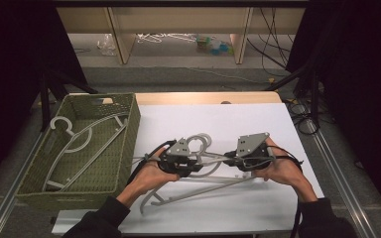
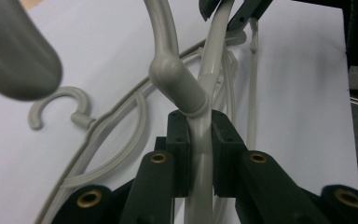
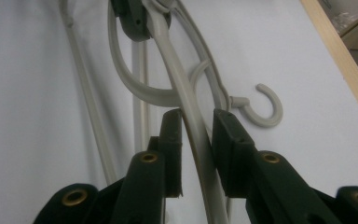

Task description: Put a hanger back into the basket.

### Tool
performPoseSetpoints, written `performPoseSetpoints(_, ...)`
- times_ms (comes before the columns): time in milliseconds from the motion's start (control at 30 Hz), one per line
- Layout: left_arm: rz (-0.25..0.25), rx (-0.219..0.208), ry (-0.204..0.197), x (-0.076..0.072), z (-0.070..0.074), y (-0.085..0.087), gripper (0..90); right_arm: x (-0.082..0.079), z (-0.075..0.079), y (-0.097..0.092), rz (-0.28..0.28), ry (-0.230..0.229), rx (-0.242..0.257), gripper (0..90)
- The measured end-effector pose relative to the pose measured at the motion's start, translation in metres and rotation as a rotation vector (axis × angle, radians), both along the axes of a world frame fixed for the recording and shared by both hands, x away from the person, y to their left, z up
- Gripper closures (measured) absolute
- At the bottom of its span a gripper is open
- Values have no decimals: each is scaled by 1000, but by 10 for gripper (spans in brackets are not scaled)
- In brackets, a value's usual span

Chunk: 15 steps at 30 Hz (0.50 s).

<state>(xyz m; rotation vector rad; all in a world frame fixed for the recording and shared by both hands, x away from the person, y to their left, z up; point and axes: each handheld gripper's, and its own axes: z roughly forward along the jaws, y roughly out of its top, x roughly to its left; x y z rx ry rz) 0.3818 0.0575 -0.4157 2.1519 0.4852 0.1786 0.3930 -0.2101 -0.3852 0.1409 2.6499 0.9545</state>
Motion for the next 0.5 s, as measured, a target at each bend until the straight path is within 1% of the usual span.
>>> performPoseSetpoints(33, 16, 6, 4, -1, 3, 3, 799, 1, 2, 0, -28, -8, 21, 670)
performPoseSetpoints(67, 16, 6, 4, -1, 3, 3, 799, 1, 2, 0, -28, -8, 21, 670)
performPoseSetpoints(100, 28, 7, 13, -1, 4, 5, 799, 1, 3, -1, -45, -8, 30, 635)
performPoseSetpoints(133, 37, 4, 21, -2, 6, 7, 798, 0, 5, -2, -64, 4, 47, 600)
performPoseSetpoints(167, 44, 0, 23, -2, 8, 10, 799, 1, 6, -3, -84, 5, 65, 581)
performPoseSetpoints(200, 63, -2, 32, -2, 12, 15, 799, 0, 8, -5, -112, 10, 93, 540)
performPoseSetpoints(233, 63, -2, 32, -2, 12, 15, 799, -1, 9, -5, -131, 14, 108, 508)
performPoseSetpoints(267, 73, -17, 43, -2, 14, 20, 799, -1, 10, -6, -148, 14, 123, 485)
performPoseSetpoints(300, 73, -17, 43, -2, 14, 20, 799, -1, 10, -6, -148, 14, 123, 485)
performPoseSetpoints(333, 95, -27, 50, -2, 18, 27, 799, -3, 12, -8, -172, 24, 163, 447)
performPoseSetpoints(367, 95, -27, 50, -2, 18, 27, 798, -3, 12, -8, -172, 24, 163, 447)
performPoseSetpoints(400, 98, -33, 50, -2, 19, 30, 798, -6, 14, -10, -191, 42, 185, 412)
performPoseSetpoints(467, 116, -56, 72, -2, 21, 36, 798, -7, 15, -10, -200, 40, 192, 400)
performPoseSetpoints(500, 122, -61, 76, -3, 23, 39, 798, -8, 15, -10, -206, 42, 202, 389)
